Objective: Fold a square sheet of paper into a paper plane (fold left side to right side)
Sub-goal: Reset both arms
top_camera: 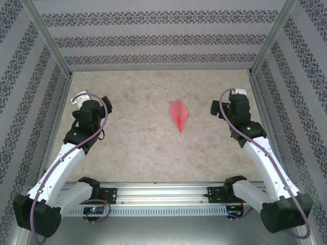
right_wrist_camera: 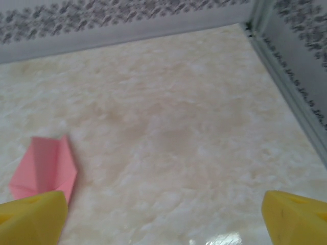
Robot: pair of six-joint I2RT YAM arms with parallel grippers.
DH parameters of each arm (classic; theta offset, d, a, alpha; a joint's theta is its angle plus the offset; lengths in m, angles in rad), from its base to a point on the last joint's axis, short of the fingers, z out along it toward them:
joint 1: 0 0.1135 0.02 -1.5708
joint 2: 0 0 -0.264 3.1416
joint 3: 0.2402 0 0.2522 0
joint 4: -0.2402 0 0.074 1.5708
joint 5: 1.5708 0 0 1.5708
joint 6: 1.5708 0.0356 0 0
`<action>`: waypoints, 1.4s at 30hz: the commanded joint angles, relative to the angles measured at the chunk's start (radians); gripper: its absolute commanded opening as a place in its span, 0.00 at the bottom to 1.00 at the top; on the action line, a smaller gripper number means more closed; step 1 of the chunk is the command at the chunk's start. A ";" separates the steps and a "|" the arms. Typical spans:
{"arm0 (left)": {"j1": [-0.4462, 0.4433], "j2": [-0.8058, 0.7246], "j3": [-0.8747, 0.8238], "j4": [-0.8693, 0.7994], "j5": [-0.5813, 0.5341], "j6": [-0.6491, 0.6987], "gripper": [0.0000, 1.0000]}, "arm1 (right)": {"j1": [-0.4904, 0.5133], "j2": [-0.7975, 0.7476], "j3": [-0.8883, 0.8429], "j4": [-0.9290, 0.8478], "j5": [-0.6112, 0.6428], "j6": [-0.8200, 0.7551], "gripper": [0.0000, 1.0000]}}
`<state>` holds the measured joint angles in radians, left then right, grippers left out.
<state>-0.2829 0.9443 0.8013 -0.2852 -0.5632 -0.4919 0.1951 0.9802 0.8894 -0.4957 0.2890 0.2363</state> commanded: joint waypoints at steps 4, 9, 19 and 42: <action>0.030 -0.022 -0.202 0.331 -0.222 0.253 1.00 | -0.114 -0.056 -0.288 0.442 0.121 -0.058 0.98; 0.060 0.069 -0.264 0.396 -0.192 0.335 1.00 | -0.168 0.042 -0.490 0.812 0.128 -0.142 0.98; 0.106 0.293 -0.398 0.754 0.003 0.437 1.00 | -0.186 0.334 -0.515 1.205 -0.089 -0.249 0.98; 0.151 0.596 -0.467 1.241 0.316 0.518 1.00 | -0.218 0.522 -0.506 1.383 -0.216 -0.226 0.98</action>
<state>-0.1493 1.5555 0.3080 0.9096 -0.2886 0.0051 -0.0219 1.5150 0.3668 0.8532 0.0937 0.0078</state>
